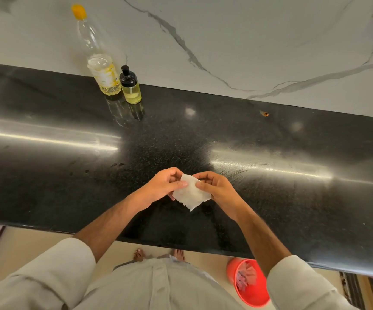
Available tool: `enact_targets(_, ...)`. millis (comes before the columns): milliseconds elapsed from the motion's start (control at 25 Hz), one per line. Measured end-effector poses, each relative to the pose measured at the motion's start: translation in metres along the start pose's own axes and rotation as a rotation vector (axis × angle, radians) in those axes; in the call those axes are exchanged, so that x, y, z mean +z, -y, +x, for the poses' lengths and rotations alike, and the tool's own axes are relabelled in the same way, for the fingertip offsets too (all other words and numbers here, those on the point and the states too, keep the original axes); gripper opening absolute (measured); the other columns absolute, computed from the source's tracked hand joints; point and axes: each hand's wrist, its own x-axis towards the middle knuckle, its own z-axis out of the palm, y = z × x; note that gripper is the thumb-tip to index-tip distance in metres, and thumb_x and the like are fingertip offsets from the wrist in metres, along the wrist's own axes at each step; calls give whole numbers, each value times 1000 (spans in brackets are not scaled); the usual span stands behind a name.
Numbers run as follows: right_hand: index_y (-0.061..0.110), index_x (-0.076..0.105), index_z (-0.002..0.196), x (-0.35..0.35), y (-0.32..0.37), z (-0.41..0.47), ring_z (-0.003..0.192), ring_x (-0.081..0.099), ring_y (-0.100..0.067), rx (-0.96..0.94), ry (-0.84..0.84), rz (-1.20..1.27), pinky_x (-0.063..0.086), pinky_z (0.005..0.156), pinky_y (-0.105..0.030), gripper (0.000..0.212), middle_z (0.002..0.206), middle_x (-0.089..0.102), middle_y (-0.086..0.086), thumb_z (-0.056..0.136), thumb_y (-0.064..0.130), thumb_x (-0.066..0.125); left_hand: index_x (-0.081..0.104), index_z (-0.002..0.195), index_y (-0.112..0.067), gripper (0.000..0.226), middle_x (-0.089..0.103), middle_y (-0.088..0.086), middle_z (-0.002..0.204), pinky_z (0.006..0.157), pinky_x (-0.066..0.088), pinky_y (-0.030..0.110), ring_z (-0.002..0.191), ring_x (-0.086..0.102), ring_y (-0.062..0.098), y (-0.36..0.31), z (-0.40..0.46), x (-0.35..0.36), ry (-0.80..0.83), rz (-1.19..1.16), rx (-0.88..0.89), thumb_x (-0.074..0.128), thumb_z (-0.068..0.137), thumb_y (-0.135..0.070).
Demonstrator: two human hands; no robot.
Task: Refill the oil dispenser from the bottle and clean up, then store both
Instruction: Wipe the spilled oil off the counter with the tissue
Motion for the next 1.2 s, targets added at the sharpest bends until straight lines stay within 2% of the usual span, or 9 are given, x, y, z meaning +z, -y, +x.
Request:
enact_targets(120,21,71,115,-1,3,1,105,70,-24,-26,-3,-145,58,84,-36,23,110,75,-4,93,16,73,63,108,-14,16,72,8,101,59,58,35,83,74,19,1,-2,2,-62,-20,2,72,94,-15)
enact_targets(280,28,67,115,1,-2,8,96,67,-8,-101,-35,-549,57,81,-29,35,104,70,8,84,17,80,63,107,-20,19,69,2,107,59,61,34,82,74,19,9,-2,7,-150,124,-8,72,93,-11)
enact_targets(480,17,47,149,12,-21,5,141,42,-25,-292,-371,-1345,39,116,-42,58,152,46,-4,96,28,67,57,124,-27,31,62,-8,118,78,55,26,74,64,6,24,-14,1,-318,495,102,68,96,-19)
enact_targets(560,9,32,157,31,-40,-8,153,27,-30,-336,-265,-1373,25,125,-44,65,164,30,-11,103,39,51,58,122,-31,26,60,-14,113,76,55,27,72,62,5,31,-24,-6,-356,514,143,64,98,-23)
enact_targets(680,3,-2,161,57,-68,-11,157,-8,-32,-180,-89,-1436,3,128,-46,95,168,-9,-16,100,73,16,60,115,-33,19,60,-16,108,72,53,21,74,62,3,42,-42,-16,-366,540,178,60,100,-22)
enact_targets(760,2,-6,160,65,-67,7,156,-13,-31,-155,-93,-1434,-3,127,-45,103,167,-14,-17,94,80,7,61,114,-33,18,61,-17,106,73,51,19,77,62,3,53,-55,-26,-390,554,169,59,100,-21)
enact_targets(1000,-1,2,161,114,-25,96,158,-3,-29,-227,-50,-1403,1,128,-44,101,169,-1,-18,97,74,25,62,113,-33,18,62,-16,104,76,49,18,81,61,3,83,-88,-67,-437,542,106,58,101,-20)
enact_targets(1120,-1,12,160,194,-20,103,158,4,-31,-431,180,-1443,-6,124,-39,90,168,11,-19,101,64,36,61,109,-31,14,62,-14,101,78,51,25,84,61,5,97,-104,-103,-526,511,76,58,100,-21)
enact_targets(1200,3,10,162,235,-35,78,158,-4,-28,-555,353,-1504,-5,127,-41,88,170,7,-17,102,64,32,60,106,-30,10,63,-12,98,78,51,28,83,60,5,109,-120,-131,-572,504,72,59,100,-22)
